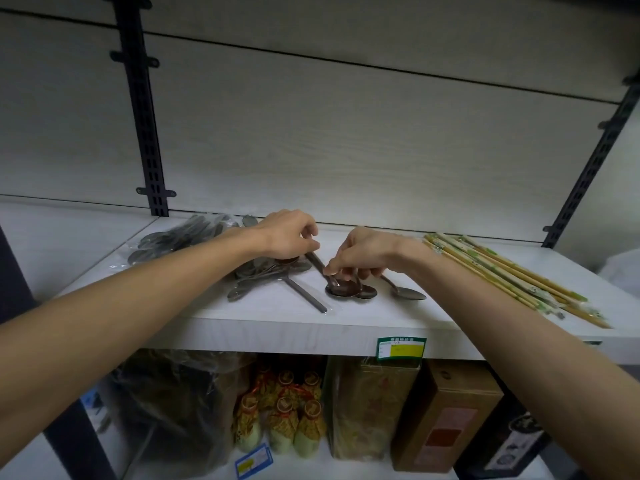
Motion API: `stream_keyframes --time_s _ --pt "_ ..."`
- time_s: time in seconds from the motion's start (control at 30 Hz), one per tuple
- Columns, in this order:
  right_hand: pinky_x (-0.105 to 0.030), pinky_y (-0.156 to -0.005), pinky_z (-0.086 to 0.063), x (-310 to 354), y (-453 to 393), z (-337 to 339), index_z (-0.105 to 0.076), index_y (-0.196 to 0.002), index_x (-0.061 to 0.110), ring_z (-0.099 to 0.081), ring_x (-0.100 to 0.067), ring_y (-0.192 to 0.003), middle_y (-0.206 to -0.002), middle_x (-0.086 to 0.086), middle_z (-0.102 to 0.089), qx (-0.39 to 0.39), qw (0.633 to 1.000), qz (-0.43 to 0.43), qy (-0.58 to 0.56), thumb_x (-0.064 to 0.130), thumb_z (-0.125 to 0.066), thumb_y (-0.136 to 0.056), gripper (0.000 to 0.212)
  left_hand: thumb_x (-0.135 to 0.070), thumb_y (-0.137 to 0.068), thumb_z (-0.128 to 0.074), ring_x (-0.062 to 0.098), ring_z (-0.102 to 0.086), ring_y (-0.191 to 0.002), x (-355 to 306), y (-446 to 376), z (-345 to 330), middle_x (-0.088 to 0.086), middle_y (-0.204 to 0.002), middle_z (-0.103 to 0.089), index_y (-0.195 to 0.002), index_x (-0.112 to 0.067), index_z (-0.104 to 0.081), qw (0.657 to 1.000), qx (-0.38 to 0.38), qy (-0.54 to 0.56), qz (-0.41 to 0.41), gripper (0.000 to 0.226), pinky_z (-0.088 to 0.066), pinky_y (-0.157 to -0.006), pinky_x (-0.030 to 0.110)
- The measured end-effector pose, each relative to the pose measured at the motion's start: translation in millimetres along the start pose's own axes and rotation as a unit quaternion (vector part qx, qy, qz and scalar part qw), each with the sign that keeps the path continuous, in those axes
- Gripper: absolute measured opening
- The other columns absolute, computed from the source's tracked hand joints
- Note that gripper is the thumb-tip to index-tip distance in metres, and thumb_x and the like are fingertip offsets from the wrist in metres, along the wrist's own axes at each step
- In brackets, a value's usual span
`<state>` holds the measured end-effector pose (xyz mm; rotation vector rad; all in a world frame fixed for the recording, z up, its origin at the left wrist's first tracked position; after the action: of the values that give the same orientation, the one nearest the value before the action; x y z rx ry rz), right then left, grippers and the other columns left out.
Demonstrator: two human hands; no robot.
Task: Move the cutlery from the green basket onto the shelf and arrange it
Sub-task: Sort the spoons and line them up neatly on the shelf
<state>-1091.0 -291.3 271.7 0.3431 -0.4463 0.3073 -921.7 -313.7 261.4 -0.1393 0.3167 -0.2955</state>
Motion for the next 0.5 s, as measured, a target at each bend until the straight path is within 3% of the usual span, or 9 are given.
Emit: stream_keyframes --time_s 0.27,0.5 --pt "-0.025 -0.055 -0.036 4.5 1.0 -3.5 -0.068 -0.07 0.017 -0.052 -0.013 -0.058 -0.064 0.002 -0.064 -0.014 0.999 -0.001 0.039 0.042 -0.075 -0.083 0.028 -0.048 -0.094 -0.062 0.014 -0.063 -0.104 3.5 -0.4 1.0 -0.012 -0.119 -0.067 -0.118 -0.029 -0.067 0.999 -0.005 -0.043 0.004 0.031 -0.049 -0.086 0.036" --pt "-0.022 -0.052 -0.04 9.6 -5.8 -6.4 -0.071 -0.07 0.015 -0.054 -0.012 -0.049 -0.06 0.003 -0.067 -0.036 0.996 0.005 0.078 0.031 -0.074 -0.08 0.019 -0.047 -0.093 -0.063 0.015 -0.063 -0.097 8.5 2.6 9.9 -0.013 -0.106 -0.07 -0.105 -0.032 -0.071 0.998 -0.026 -0.056 0.011 0.02 -0.048 -0.078 0.033"
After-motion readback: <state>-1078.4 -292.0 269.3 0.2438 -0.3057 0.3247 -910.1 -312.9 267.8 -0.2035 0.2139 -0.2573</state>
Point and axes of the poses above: each hand's wrist, its own y-axis away from the middle knuckle, its own z-axis out of the back of the hand, x = y × z, the point moved 3 cm from there along -y, towards the middle knuckle
